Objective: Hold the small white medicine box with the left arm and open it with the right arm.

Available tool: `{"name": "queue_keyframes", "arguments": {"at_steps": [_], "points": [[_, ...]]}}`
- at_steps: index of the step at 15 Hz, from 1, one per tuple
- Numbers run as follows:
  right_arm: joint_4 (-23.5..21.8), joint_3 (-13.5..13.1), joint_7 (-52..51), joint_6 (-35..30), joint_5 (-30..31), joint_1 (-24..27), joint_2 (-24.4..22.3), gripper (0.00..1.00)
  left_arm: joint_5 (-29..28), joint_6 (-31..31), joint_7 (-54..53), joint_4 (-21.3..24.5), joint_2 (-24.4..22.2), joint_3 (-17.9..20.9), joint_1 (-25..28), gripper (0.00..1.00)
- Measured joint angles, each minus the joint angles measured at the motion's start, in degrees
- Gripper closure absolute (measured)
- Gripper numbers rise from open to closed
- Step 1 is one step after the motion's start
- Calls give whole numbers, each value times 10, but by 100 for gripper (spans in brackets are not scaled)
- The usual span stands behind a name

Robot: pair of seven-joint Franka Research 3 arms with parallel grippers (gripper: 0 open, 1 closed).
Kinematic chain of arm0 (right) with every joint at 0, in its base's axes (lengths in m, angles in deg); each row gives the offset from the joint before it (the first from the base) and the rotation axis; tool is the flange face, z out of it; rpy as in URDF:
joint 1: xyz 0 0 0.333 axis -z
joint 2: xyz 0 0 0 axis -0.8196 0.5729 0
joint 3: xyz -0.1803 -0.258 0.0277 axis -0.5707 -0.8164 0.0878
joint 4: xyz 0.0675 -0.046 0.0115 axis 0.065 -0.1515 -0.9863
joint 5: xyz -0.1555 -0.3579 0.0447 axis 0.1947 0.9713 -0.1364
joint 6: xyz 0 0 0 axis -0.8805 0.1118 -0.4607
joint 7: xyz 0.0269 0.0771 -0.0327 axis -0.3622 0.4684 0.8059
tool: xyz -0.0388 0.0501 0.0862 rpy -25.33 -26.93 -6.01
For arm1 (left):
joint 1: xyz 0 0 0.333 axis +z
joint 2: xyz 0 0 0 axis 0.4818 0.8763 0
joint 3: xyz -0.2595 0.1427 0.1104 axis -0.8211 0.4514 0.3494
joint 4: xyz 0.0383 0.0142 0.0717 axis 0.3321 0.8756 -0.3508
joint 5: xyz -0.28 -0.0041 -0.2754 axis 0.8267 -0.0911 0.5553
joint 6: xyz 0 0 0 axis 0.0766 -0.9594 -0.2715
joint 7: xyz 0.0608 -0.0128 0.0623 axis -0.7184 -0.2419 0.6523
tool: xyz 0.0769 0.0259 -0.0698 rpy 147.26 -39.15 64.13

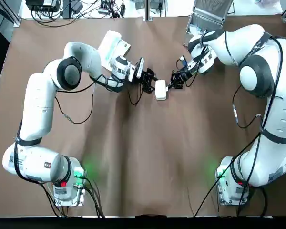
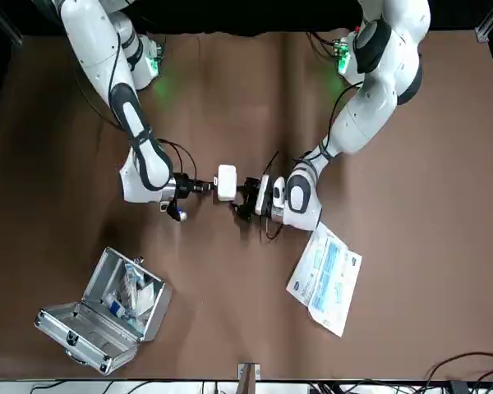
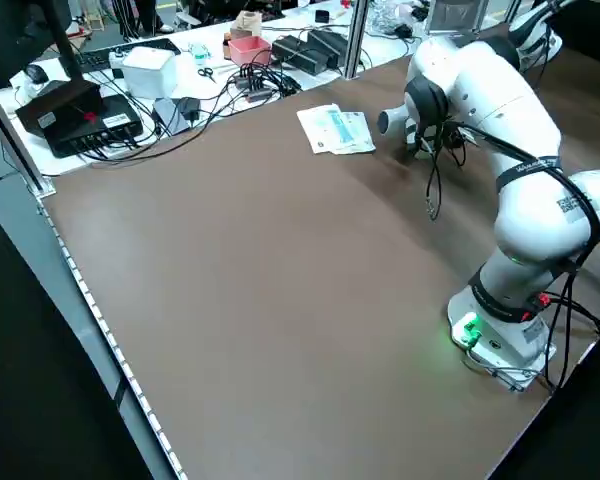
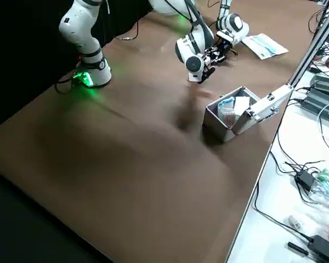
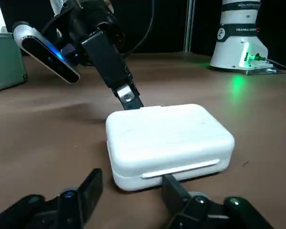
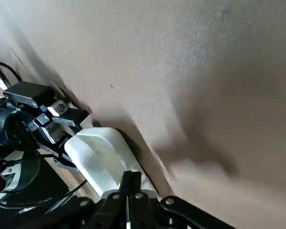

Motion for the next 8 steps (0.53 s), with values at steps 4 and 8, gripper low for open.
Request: {"name": "queue_keyframes", "arguments": {"at_steps": [4,8], "points": [[0,0,0,0,0,-1,4,99,0,0,-1,0,0,0,0,48],[0,1,0,-3,0,-4,5,99,0,0,-1,0,0,0,0,48]]}}
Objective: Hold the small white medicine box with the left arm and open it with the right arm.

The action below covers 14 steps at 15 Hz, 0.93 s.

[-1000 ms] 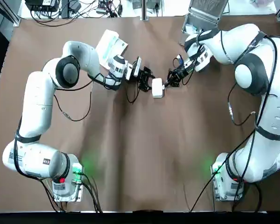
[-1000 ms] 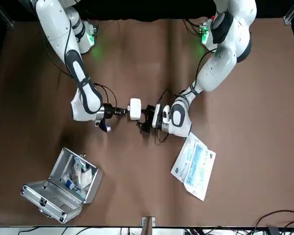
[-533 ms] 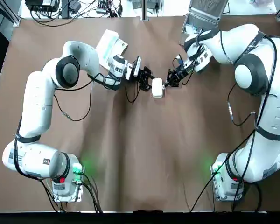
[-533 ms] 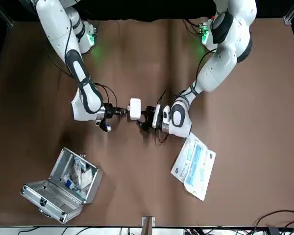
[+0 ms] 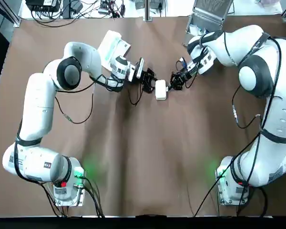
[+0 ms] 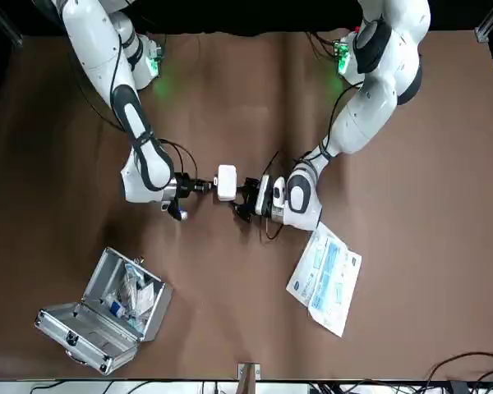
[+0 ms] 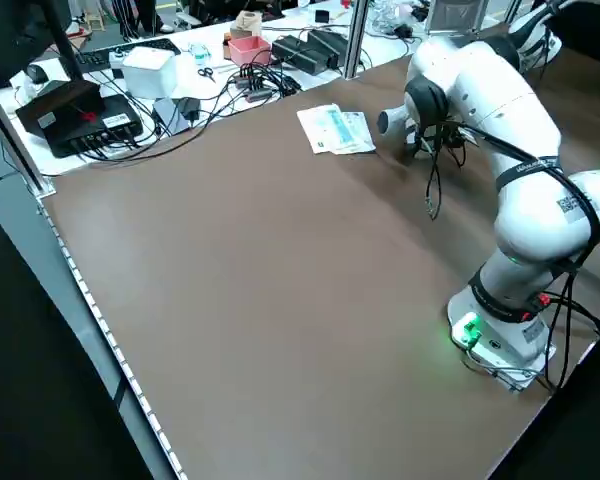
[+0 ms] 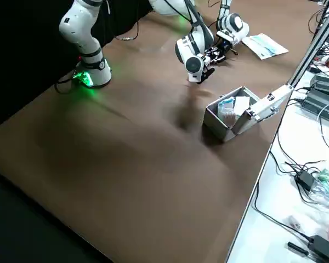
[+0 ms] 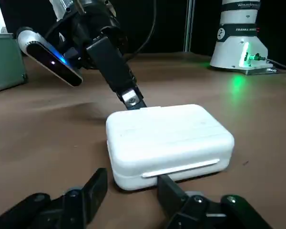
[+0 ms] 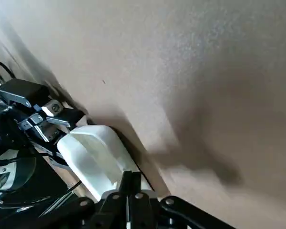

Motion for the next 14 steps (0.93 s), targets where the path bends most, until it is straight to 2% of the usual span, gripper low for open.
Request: {"name": "queue_keyframes", "arguments": {"at_steps": [9,14], "points": [[7,0,21,0,0,-7,0,99,0,0,0,0,0,0,0,48],[22,0,49,-31,0,-7,0,99,0,0,0,0,0,0,0,48]]}}
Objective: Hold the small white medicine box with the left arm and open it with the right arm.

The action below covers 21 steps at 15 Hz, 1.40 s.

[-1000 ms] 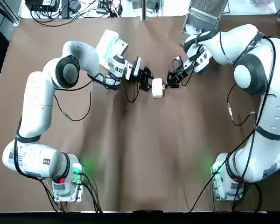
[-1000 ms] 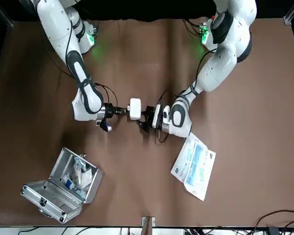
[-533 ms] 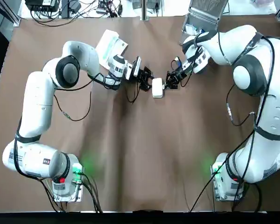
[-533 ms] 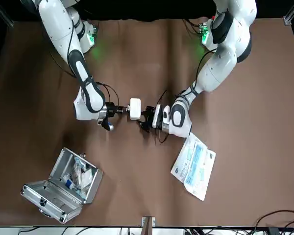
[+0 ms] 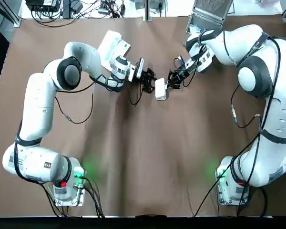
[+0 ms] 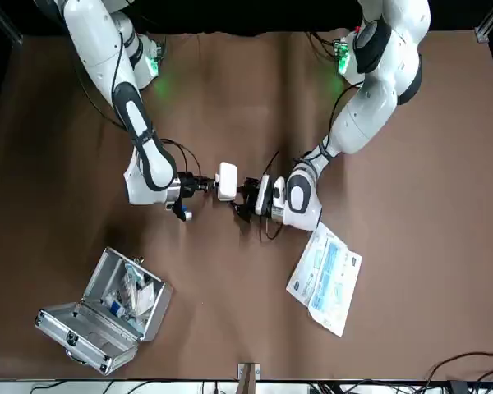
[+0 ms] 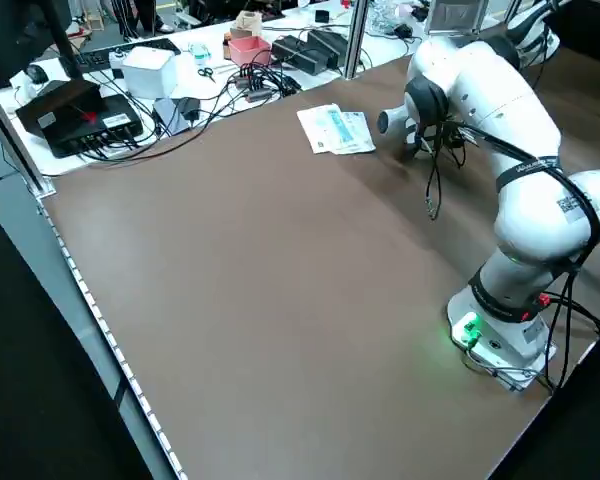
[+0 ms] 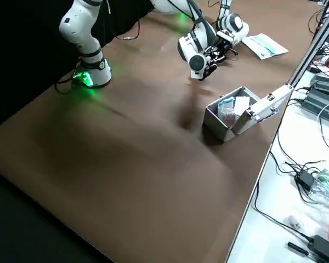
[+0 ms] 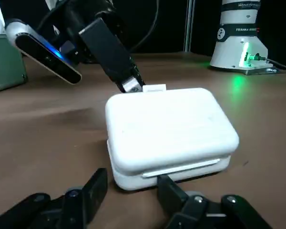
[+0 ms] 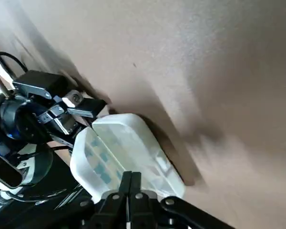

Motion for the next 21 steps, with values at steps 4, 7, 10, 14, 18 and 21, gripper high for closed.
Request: {"name": "queue_keyframes", "arguments": {"at_steps": [4,7,10,14,18,21], "points": [[9,1,19,-7,0,-5,0,99,0,0,0,0,0,0,0,48],[14,1,28,-15,0,-9,0,99,1,0,0,0,0,0,0,48],[19,1,33,-20,0,-11,0,99,1,0,1,0,0,0,0,48],[25,1,37,-38,0,-12,0,99,1,0,1,0,0,0,0,48],[26,1,39,-39,0,-19,0,99,1,0,1,0,0,0,0,48],[26,1,39,-39,0,-20,0,99,1,0,2,0,0,0,0,48]]}}
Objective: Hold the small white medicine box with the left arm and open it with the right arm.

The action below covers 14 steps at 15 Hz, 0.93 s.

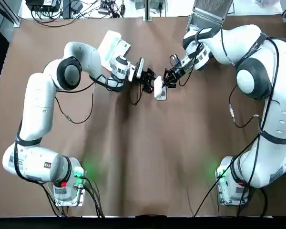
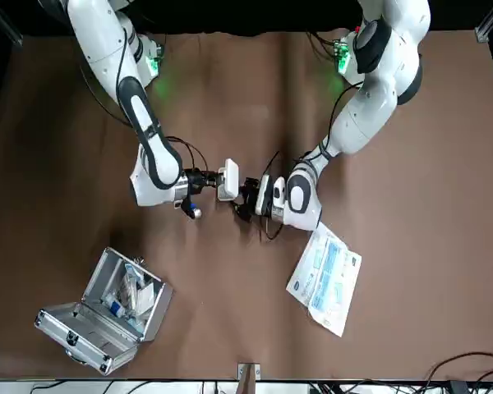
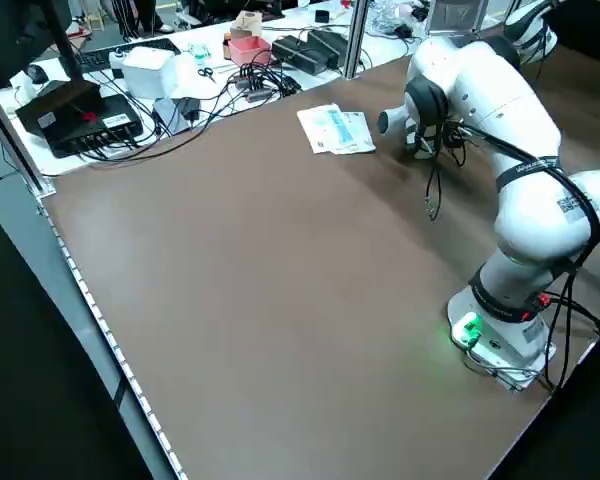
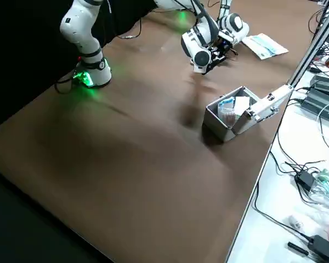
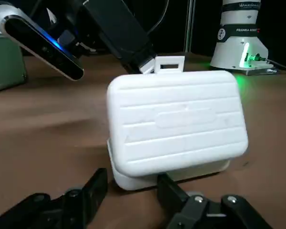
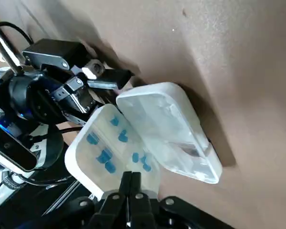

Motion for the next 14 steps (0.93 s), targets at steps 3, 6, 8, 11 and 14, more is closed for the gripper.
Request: {"name": "queue_keyframes", "arguments": {"at_steps": [3,6,8,11,14], "points": [[0,0,0,0,0,0,0,99,0,0,0,0,0,0,0,48],[0,0,0,0,0,0,0,99,0,0,0,0,0,0,0,47],[0,0,0,0,0,0,0,99,0,0,0,0,0,0,0,47],[1,0,0,0,0,-2,0,99,1,0,1,0,0,0,0,46],[3,0,0,0,0,-6,0,99,1,0,3,0,0,0,0,41]]}}
